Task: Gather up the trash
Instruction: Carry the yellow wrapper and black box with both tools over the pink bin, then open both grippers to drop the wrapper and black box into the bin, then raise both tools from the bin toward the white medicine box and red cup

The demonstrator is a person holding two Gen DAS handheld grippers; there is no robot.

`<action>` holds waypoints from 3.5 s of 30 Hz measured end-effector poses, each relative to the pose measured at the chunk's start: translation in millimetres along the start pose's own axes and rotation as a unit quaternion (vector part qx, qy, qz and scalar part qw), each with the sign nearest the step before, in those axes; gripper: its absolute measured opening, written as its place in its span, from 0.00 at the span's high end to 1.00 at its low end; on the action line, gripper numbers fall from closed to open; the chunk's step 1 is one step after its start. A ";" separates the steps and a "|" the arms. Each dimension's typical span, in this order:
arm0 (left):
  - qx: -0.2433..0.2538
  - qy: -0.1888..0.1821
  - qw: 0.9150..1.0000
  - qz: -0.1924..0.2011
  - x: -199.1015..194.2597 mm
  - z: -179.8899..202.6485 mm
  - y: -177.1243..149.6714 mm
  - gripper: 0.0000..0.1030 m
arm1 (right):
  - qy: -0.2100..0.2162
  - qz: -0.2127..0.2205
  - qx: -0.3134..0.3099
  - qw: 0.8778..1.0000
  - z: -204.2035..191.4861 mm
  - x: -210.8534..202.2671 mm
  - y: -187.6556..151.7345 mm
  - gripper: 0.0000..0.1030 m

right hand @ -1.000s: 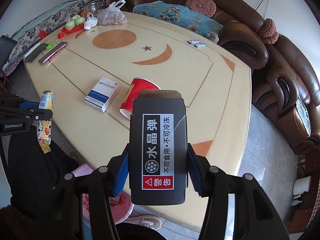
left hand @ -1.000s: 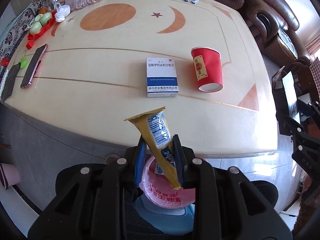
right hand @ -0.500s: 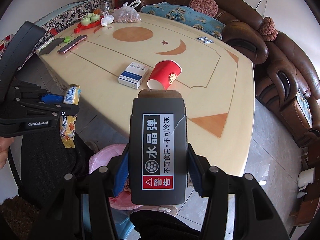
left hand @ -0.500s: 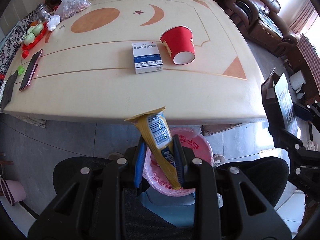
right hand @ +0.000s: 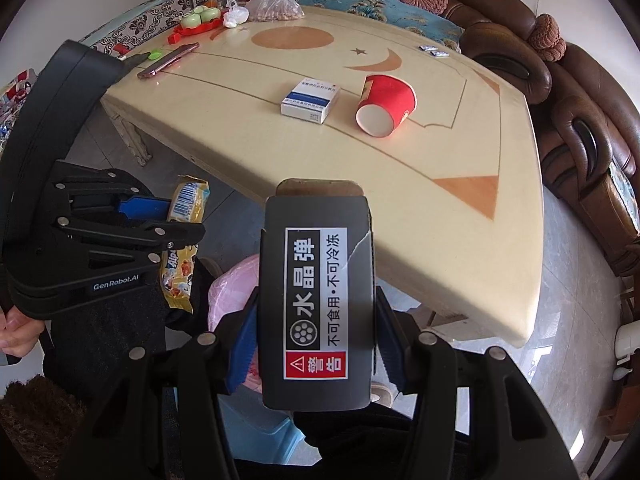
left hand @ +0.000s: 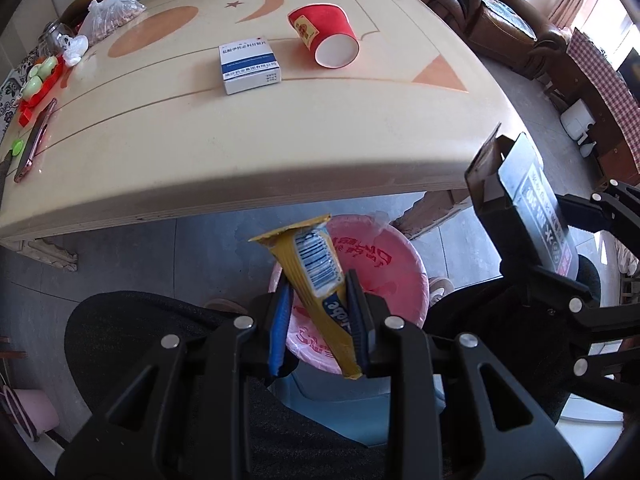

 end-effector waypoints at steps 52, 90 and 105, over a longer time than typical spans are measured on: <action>-0.067 -0.060 0.974 -0.207 228.9 -6.4 -49.9 0.74 | 0.049 -0.169 0.146 0.974 23.9 239.0 -97.2 0.50; -0.081 -0.034 0.971 -0.221 239.1 -16.4 -50.3 0.46 | 0.050 -0.181 0.126 0.974 13.6 253.7 -94.8 0.39; -0.073 -0.013 0.978 -0.196 210.3 -18.3 -49.8 0.46 | 0.045 -0.162 0.126 0.978 11.4 227.4 -88.8 0.39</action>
Point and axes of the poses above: each gripper's, at about its wrist camera, not at the fingertips, and x roughly the way its jaws point, z to its right, y to its top, the point moved 4 cm from there along x, roughly the way its jaws point, and after that the axes turned 2 degrees about x, right-handed, at the moved point
